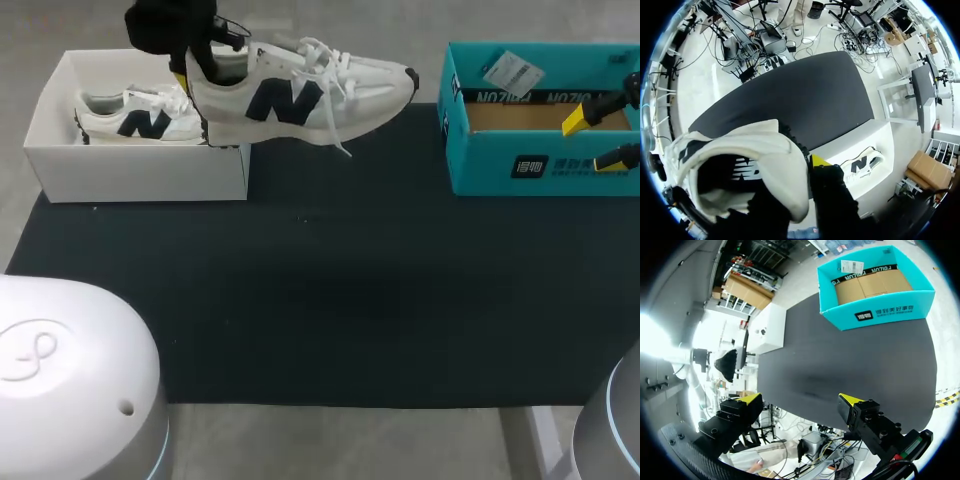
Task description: Take the shoe out of the shoebox, open the shoe tongue, remove and reinsert the insole, then place the shoe into the shoebox
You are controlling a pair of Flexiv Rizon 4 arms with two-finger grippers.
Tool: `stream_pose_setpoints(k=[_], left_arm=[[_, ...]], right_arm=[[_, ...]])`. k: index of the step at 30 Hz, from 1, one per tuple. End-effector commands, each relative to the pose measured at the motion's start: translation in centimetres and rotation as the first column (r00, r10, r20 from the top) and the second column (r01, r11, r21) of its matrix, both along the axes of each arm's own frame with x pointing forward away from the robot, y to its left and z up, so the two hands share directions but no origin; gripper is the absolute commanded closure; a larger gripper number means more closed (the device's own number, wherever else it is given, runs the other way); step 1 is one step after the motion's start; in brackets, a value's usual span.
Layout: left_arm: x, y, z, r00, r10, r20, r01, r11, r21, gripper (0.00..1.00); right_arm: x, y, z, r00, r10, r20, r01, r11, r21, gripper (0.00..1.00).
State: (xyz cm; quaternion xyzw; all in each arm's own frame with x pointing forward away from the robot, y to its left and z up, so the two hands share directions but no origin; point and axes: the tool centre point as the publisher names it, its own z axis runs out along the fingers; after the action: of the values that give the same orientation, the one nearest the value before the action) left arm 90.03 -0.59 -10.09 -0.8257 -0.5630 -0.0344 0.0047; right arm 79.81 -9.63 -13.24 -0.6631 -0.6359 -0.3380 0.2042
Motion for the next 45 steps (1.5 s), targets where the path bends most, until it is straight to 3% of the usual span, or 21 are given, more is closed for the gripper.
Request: stream_pose_setpoints(k=[1, 10, 22, 37, 45], left_arm=[[-0.4, -2.8, 1.7, 0.998, 0.055, 0.012, -0.056, 0.989, 0.133, 1.00], [-4.2, -6.0, 3.0, 0.990, 0.134, 0.047, -0.141, 0.970, 0.199, 1.00], [-7.9, -9.7, 2.8, 0.987, 0.156, 0.047, -0.162, 0.961, 0.223, 1.00], [-9.5, -12.5, -0.6, 0.990, 0.141, 0.025, -0.143, 0.961, 0.237, 1.00], [-10.3, -13.0, -2.9, 0.986, 0.131, 0.107, -0.156, 0.948, 0.279, 1.00]], right_arm=[[0.0, 0.0, 0.0, 1.000, -0.001, -0.001, 0.001, 1.000, -0.001, 0.00], [0.0, 0.0, 0.0, 1.000, -0.001, -0.001, 0.001, 1.000, -0.001, 0.00], [0.0, 0.0, 0.0, 1.000, -0.001, -0.001, 0.001, 1.000, -0.001, 0.00], [0.0, 0.0, 0.0, 1.000, -0.001, -0.001, 0.001, 1.000, -0.001, 0.00], [0.0, 0.0, 0.0, 1.000, -0.001, -0.001, 0.001, 1.000, -0.001, 0.00]])
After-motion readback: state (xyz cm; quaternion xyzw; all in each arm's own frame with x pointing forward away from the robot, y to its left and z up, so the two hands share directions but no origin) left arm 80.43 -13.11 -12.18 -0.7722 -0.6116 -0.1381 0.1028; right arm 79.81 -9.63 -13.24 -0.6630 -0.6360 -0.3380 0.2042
